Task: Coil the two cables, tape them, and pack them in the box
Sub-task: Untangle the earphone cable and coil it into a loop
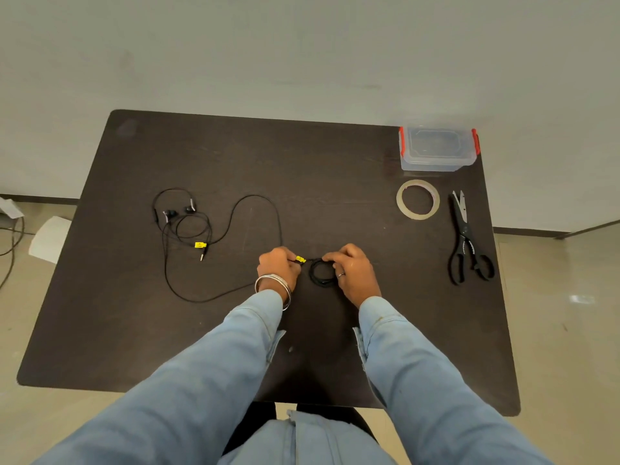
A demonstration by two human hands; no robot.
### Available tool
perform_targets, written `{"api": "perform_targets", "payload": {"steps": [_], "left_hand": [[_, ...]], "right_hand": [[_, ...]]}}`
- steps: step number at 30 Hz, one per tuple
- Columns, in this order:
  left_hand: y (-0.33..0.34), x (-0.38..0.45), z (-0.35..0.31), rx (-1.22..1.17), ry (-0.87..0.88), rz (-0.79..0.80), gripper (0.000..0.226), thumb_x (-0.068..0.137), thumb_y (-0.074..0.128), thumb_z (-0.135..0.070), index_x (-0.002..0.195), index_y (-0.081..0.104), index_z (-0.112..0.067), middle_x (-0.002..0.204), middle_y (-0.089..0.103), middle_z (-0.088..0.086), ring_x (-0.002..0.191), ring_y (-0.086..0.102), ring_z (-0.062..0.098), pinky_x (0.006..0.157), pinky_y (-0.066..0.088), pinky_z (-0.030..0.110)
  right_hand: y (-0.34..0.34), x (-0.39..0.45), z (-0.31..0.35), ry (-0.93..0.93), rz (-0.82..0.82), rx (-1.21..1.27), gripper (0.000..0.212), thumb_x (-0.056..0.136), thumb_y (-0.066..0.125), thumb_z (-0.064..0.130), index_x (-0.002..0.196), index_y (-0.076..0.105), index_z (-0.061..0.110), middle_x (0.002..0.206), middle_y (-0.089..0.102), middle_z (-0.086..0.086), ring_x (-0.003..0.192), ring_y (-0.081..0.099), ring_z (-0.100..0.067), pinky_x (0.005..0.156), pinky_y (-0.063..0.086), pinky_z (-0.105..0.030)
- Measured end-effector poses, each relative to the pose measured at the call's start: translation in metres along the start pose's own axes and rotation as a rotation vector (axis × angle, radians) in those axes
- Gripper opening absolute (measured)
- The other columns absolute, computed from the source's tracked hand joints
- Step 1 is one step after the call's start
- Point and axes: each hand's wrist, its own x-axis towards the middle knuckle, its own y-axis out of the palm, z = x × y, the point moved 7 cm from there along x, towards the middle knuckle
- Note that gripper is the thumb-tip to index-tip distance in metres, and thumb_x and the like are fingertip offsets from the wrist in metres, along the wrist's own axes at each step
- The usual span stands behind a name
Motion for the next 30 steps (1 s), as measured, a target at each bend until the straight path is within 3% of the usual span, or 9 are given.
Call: {"api": "perform_targets", "payload": {"steps": [4,7,11,13,16,18,30], "left_hand": [[0.004,-0.006,0.000,-0.398,-0.116,0.118,0.012,0.074,0.072,0.001,0.085,0.068,-0.001,0.071,0.068,0.013,0.062,0.067,0.022,0.059,0.060,0.031],[0.018,-0.020,-0.002,-0.543,-0.151,0.281,0.024,0.072,0.075,0.003,0.094,0.065,0.001,0.074,0.067,0.012,0.061,0.067,0.020,0.057,0.060,0.029],[0.029,-0.029,0.006,-0.478,-0.207,0.281,0.031,0.072,0.074,0.005,0.095,0.057,-0.009,0.076,0.060,0.008,0.059,0.063,0.019,0.055,0.059,0.032],[0.028,-0.029,0.008,-0.442,-0.221,0.225,0.033,0.073,0.073,0.004,0.093,0.053,-0.011,0.074,0.058,0.006,0.054,0.059,0.018,0.052,0.058,0.032],[0.026,-0.026,0.008,-0.433,-0.245,0.209,0.032,0.075,0.072,0.003,0.094,0.053,-0.013,0.077,0.057,0.006,0.054,0.056,0.016,0.045,0.055,0.028],[0.025,-0.026,0.008,-0.452,-0.256,0.218,0.032,0.075,0.073,0.002,0.098,0.055,-0.013,0.078,0.058,0.006,0.053,0.055,0.014,0.039,0.052,0.025],[0.019,-0.021,0.016,-0.509,-0.242,0.200,0.033,0.072,0.080,-0.018,0.099,0.062,-0.015,0.082,0.062,0.006,0.060,0.056,0.014,0.041,0.049,0.024]], "right_hand": [[0.005,-0.001,0.000,-0.017,0.002,-0.029,0.029,0.082,0.061,-0.007,0.106,0.071,0.005,0.096,0.056,-0.018,0.090,0.055,-0.032,0.076,0.042,-0.026],[0.008,0.001,0.004,-0.059,0.018,-0.074,0.030,0.078,0.064,-0.010,0.105,0.071,0.003,0.096,0.057,-0.020,0.088,0.057,-0.034,0.074,0.047,-0.031],[0.006,0.001,0.006,-0.068,-0.005,-0.024,0.029,0.078,0.061,-0.011,0.102,0.071,0.003,0.096,0.058,-0.018,0.088,0.057,-0.031,0.073,0.052,-0.035],[0.003,0.001,0.002,-0.022,-0.003,0.053,0.030,0.080,0.062,-0.008,0.105,0.070,0.006,0.100,0.057,-0.014,0.087,0.057,-0.025,0.075,0.051,-0.028],[-0.003,-0.002,-0.005,0.063,0.003,0.161,0.030,0.082,0.064,-0.004,0.107,0.069,0.011,0.100,0.057,-0.007,0.081,0.055,-0.013,0.071,0.043,-0.007],[-0.008,-0.005,-0.008,0.104,-0.033,0.226,0.028,0.083,0.062,-0.004,0.105,0.070,0.011,0.097,0.057,-0.004,0.078,0.053,-0.006,0.068,0.042,-0.002],[-0.026,-0.015,-0.024,0.269,-0.213,0.366,0.023,0.089,0.056,0.000,0.102,0.071,0.012,0.101,0.065,-0.001,0.086,0.058,-0.005,0.075,0.041,0.001]]}}
